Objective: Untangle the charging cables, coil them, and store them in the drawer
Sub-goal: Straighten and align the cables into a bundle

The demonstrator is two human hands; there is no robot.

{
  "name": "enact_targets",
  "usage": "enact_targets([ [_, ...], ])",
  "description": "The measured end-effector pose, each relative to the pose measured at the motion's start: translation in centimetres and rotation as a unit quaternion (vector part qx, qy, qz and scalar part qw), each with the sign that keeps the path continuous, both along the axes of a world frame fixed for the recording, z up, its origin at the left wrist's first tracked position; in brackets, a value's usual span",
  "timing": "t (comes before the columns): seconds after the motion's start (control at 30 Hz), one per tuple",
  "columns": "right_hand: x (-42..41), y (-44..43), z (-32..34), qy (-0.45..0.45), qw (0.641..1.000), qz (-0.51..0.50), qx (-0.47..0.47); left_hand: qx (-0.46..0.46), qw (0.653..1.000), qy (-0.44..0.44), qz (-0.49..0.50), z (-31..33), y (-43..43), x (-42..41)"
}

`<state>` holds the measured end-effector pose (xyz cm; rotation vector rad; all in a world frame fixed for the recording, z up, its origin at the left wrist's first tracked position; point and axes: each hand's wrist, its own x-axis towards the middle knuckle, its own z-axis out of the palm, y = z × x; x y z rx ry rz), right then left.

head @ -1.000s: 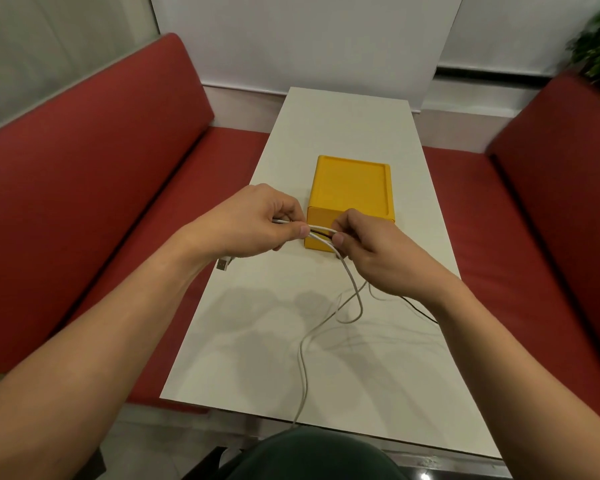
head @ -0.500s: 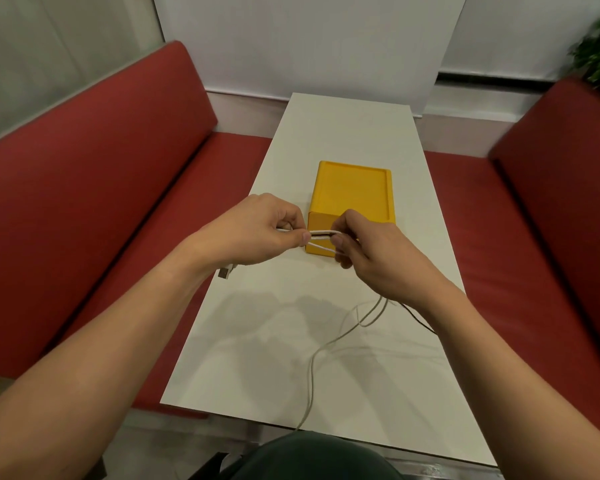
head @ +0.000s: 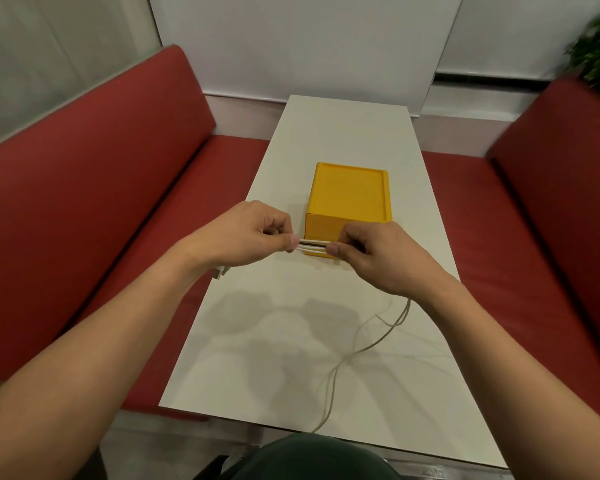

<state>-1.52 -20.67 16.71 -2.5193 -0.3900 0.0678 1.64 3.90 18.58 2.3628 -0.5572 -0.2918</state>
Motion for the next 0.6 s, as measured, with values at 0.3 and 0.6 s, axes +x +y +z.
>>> enact_targets([
  [0.3, -0.1, -1.4, 0.4, 0.041, 0.996, 0.045, 0.065, -0.063, 0.996, 0.045, -0.032, -0.5, 0.7, 0.0],
  [0.6, -0.5, -0.2, 0.6, -0.013, 0.998, 0.026, 0.059, -0.013, 1.000, -0.002, -0.023, -0.5, 0.6, 0.4],
])
